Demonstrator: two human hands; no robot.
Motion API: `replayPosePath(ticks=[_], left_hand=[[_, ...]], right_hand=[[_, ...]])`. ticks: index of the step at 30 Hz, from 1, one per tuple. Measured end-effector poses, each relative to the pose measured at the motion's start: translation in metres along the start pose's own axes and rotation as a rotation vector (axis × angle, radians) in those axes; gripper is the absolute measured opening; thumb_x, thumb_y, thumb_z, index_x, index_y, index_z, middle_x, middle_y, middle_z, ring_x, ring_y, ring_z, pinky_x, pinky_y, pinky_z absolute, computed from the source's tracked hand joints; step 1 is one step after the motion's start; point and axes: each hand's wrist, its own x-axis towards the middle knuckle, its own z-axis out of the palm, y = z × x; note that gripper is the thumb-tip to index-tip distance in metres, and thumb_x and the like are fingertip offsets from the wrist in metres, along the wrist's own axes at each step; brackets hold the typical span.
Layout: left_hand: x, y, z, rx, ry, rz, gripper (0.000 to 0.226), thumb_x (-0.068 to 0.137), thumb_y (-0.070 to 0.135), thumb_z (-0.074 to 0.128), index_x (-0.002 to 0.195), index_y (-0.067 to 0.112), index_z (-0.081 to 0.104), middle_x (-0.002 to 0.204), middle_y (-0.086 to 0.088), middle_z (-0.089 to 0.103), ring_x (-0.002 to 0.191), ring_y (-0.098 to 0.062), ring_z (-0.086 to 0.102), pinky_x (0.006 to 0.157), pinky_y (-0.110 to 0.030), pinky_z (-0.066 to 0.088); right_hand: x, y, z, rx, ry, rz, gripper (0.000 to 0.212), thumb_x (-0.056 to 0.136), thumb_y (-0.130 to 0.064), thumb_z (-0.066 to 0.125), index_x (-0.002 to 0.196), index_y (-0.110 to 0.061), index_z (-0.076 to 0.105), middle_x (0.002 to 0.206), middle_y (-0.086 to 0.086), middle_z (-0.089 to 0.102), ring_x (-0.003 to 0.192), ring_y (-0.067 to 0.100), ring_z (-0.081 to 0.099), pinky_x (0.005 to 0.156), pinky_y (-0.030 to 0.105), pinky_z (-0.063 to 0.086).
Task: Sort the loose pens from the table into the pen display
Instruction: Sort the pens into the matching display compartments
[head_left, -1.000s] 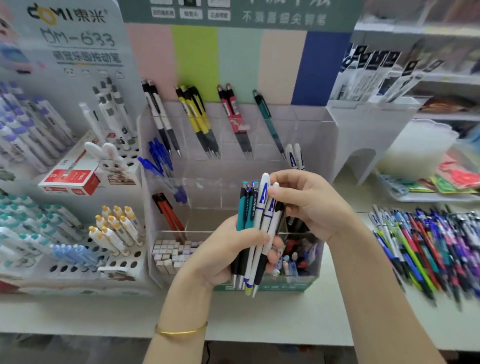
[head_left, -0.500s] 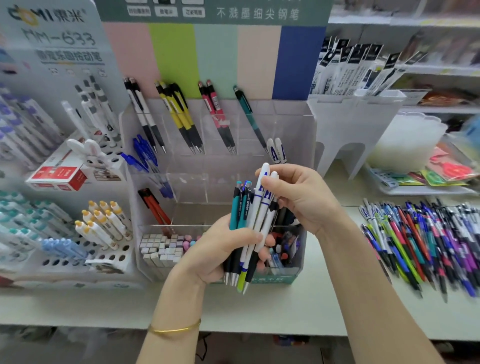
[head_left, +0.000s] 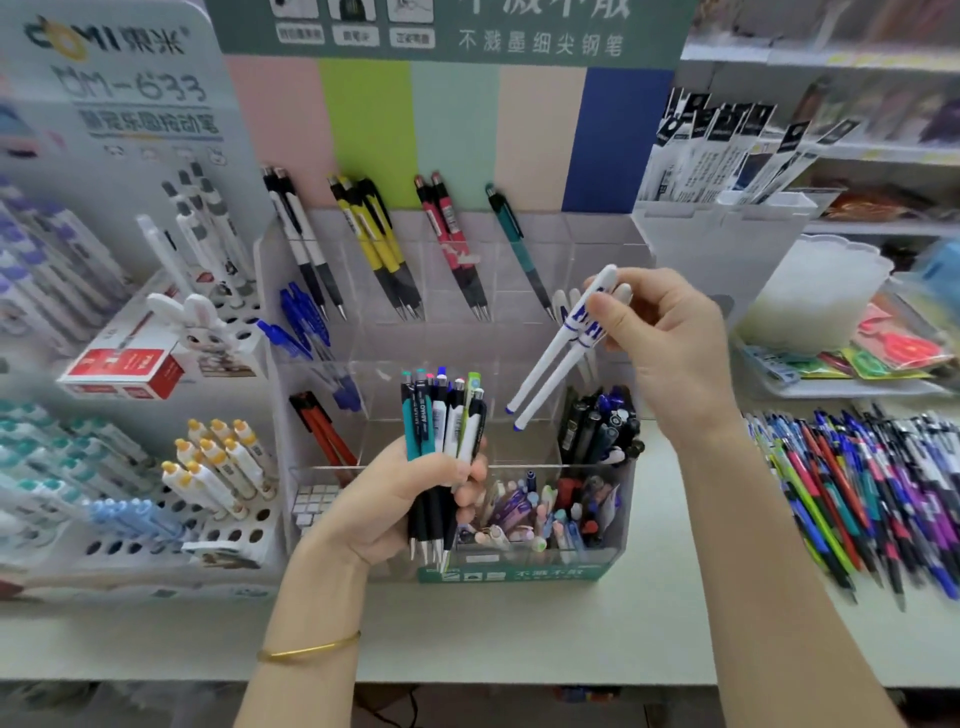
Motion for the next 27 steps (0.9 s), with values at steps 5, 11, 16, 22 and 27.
replayPosePath(ticks=[5, 11, 16, 22, 27], left_hand=[[0.003, -0.004, -0.009, -0.085, -0.037, 0.019, 0.052, 0.065, 0.009, 0.068, 0.114, 0.000, 0.053, 0.081, -0.007, 0.058, 0.061, -0.015, 0.052, 0.056, -0.029, 0.048], [0.001, -0.005, -0.012, -0.111, -0.078, 0.043, 0.047, 0.073, 0.009, 0.067, 0.117, 0.001, 0.053, 0.086, -0.007, 0.061, 0.066, -0.015, 0.055, 0.061, -0.030, 0.051], [-0.003, -0.002, -0.012, -0.110, -0.093, 0.048, 0.046, 0.075, 0.009, 0.067, 0.118, 0.002, 0.051, 0.089, -0.007, 0.063, 0.070, -0.016, 0.057, 0.062, -0.030, 0.054], [-0.007, 0.000, -0.013, -0.101, -0.071, 0.025, 0.047, 0.074, 0.011, 0.069, 0.116, 0.004, 0.051, 0.087, -0.008, 0.062, 0.072, -0.017, 0.057, 0.061, -0.033, 0.055], [-0.009, 0.004, -0.010, -0.004, -0.054, 0.036, 0.027, 0.082, 0.007, 0.064, 0.106, 0.003, 0.054, 0.085, -0.007, 0.063, 0.071, -0.016, 0.057, 0.062, -0.032, 0.055]], right_hand=[[-0.017, 0.014, 0.033, -0.407, -0.189, -0.201, 0.008, 0.084, -0.008, 0.068, 0.092, -0.006, 0.068, 0.088, 0.000, 0.049, 0.079, 0.008, 0.047, 0.077, 0.006, 0.035], [-0.037, 0.036, 0.053, -0.774, -0.359, -0.141, 0.015, 0.088, -0.015, 0.065, 0.096, -0.003, 0.066, 0.093, 0.008, 0.053, 0.086, 0.029, 0.055, 0.071, 0.036, 0.043], [-0.040, 0.031, 0.060, -0.989, -0.428, 0.012, 0.020, 0.095, -0.027, 0.054, 0.101, -0.009, 0.062, 0.101, 0.006, 0.054, 0.091, 0.028, 0.056, 0.068, 0.034, 0.042], [-0.042, 0.018, 0.059, -0.965, -0.310, 0.009, 0.019, 0.095, -0.022, 0.055, 0.110, -0.011, 0.059, 0.108, 0.004, 0.056, 0.095, 0.025, 0.056, 0.072, 0.032, 0.043], [-0.045, -0.001, 0.057, -0.425, -0.122, -0.163, 0.022, 0.090, -0.013, 0.061, 0.111, -0.019, 0.066, 0.093, -0.008, 0.059, 0.085, 0.006, 0.057, 0.072, 0.022, 0.047]])
